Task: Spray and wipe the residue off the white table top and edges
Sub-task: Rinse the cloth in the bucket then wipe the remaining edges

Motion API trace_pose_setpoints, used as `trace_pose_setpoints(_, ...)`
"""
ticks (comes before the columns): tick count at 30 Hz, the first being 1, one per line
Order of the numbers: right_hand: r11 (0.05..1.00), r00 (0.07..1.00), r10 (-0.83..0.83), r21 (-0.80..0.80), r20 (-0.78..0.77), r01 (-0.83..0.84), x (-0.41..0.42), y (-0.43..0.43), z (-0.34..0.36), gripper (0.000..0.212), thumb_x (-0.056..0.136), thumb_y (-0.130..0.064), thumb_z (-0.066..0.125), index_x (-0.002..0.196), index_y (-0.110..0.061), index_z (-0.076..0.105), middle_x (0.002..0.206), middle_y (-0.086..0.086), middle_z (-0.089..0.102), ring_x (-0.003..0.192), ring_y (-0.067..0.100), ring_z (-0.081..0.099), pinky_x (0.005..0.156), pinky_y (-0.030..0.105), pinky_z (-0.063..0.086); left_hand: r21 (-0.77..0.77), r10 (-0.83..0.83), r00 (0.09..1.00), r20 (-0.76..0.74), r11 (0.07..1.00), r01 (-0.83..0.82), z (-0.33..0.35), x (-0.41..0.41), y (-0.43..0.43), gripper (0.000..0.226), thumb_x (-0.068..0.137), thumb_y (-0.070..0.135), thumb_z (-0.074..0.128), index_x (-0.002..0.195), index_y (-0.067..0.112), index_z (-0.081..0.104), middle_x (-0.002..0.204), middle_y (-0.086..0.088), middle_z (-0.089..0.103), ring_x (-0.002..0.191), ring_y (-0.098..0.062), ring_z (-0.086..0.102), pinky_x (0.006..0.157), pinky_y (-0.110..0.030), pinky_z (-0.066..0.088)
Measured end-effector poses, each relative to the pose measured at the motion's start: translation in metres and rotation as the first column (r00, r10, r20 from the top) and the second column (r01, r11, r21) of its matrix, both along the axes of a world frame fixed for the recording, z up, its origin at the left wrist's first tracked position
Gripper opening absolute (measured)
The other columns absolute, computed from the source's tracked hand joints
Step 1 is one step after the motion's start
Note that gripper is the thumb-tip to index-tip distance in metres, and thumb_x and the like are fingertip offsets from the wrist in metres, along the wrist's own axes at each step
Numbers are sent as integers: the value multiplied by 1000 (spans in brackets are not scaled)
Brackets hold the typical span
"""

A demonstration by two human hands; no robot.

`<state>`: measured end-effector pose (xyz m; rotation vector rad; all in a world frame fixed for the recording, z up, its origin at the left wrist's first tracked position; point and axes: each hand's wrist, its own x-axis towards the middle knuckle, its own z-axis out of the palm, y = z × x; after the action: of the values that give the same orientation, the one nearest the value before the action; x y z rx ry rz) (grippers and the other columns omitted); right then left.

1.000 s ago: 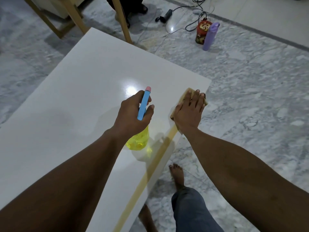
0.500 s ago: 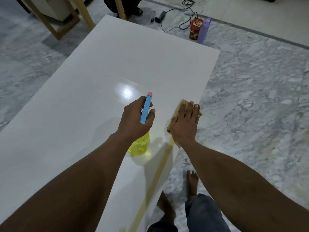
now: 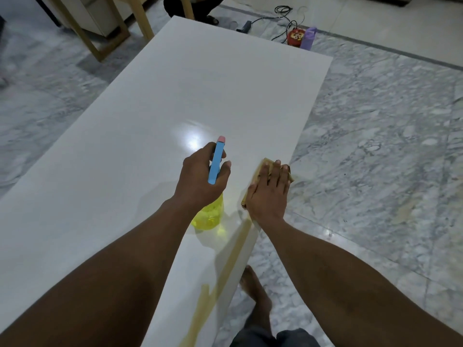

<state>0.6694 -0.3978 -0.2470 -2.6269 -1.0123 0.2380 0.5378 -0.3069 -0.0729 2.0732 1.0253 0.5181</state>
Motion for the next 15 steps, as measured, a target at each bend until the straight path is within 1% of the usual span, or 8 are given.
trace_pose_setpoints(5, 1000, 1000, -19, 9, -19, 19, -45, -26, 0, 66, 100, -36, 29, 159, -15, 9, 167, 15, -1, 153, 36, -7, 123, 56, 5, 39, -6, 1000, -9, 999, 6, 4, -39, -32, 16, 96, 27, 71, 104, 20, 60, 92, 5, 66, 74, -30, 76, 76, -49, 61)
trace_pose_setpoints(9, 1000, 1000, -10, 11, -24, 10, -86, -44, 1, 67, 99, -36, 30, 159, -14, 10, 167, 15, -1, 152, 37, -7, 122, 56, 6, 54, 30, 999, 11, 998, -31, 3, -86, -60, 21, 94, 33, 70, 107, 17, 61, 96, 3, 68, 75, -29, 76, 77, -51, 62)
trace_pose_setpoints(12, 1000, 1000, -14, 13, -23, 14, -130, -69, 0, 68, 98, -36, 32, 159, -13, 13, 166, 17, 3, 152, 39, -3, 122, 57, 7, 36, 32, 999, -14, 999, -31, 3, -121, -83, 21, 95, 32, 70, 107, 17, 62, 96, 2, 68, 74, -28, 76, 77, -50, 62)
trace_pose_setpoints(15, 1000, 1000, 3, -7, -14, -3, -166, -90, 1, 68, 97, -35, 32, 158, -12, 15, 166, 18, 5, 152, 39, -2, 122, 57, 7, 25, 66, 998, -19, 998, -66, 4, -156, -100, 21, 96, 31, 70, 108, 16, 63, 95, 3, 69, 74, -28, 76, 77, -51, 62)
